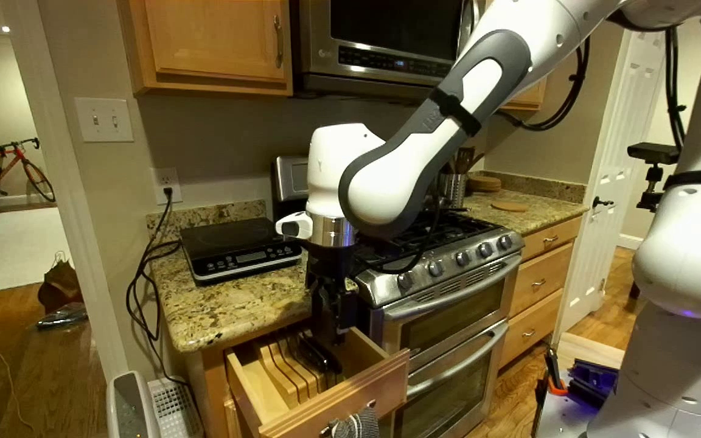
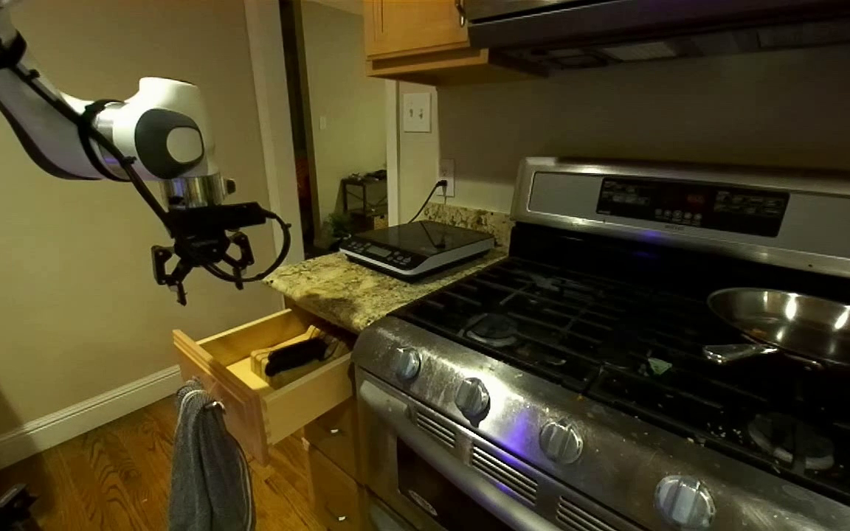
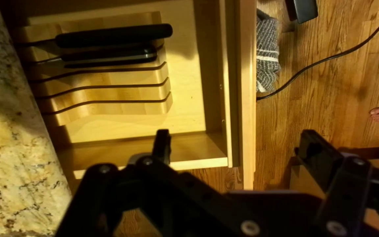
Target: Open the left kitchen drawer fully
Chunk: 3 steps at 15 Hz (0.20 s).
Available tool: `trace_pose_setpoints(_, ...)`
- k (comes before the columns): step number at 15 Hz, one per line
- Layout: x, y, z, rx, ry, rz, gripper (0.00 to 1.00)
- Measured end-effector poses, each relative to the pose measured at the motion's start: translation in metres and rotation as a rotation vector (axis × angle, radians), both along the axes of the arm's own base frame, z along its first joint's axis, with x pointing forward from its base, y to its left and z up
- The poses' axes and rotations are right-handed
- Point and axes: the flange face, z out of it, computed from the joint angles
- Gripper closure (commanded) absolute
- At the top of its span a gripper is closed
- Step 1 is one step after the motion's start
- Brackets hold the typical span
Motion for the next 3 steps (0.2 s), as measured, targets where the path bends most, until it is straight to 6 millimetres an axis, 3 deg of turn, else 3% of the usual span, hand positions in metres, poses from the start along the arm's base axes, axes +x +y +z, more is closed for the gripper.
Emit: trace_pose_setpoints(3,0.0000,-0.0002,-0.0013,0.001,0.003,-0.001,0.00)
